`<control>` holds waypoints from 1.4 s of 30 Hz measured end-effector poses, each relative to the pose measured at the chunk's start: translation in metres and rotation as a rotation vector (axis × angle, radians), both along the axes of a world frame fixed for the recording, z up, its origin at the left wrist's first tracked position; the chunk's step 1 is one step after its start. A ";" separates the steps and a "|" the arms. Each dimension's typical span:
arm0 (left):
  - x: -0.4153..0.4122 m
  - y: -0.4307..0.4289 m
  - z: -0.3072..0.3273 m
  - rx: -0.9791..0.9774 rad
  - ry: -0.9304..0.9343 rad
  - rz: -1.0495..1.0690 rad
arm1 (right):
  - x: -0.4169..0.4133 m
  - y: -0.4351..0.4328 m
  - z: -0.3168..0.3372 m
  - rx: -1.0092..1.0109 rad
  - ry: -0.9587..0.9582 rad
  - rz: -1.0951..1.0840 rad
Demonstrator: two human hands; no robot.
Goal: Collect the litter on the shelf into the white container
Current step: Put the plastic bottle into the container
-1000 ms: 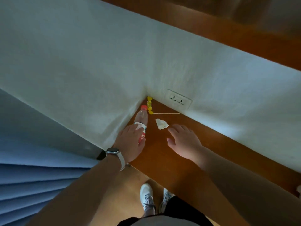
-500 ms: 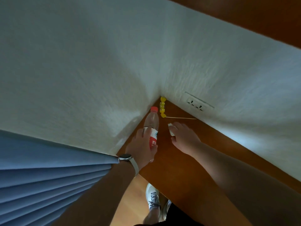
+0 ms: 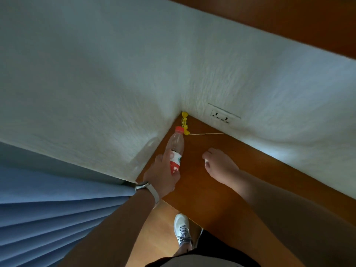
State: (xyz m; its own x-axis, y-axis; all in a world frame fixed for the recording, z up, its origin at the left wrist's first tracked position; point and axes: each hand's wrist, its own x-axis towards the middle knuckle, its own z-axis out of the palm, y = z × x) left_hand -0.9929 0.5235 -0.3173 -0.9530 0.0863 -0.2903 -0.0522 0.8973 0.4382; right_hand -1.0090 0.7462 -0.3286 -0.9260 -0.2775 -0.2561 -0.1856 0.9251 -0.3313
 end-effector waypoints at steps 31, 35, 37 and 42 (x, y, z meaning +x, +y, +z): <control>0.119 0.262 0.083 0.338 0.129 -0.778 | 0.265 0.222 0.123 -0.046 0.254 -0.848; 0.153 0.317 0.099 0.325 0.132 -0.839 | 0.307 0.267 0.136 -0.054 0.305 -0.910; 0.169 0.345 0.105 0.336 0.132 -0.855 | 0.326 0.292 0.140 -0.071 0.327 -0.936; 0.207 0.414 0.118 0.414 0.082 -0.823 | 0.370 0.349 0.142 -0.091 0.375 -0.978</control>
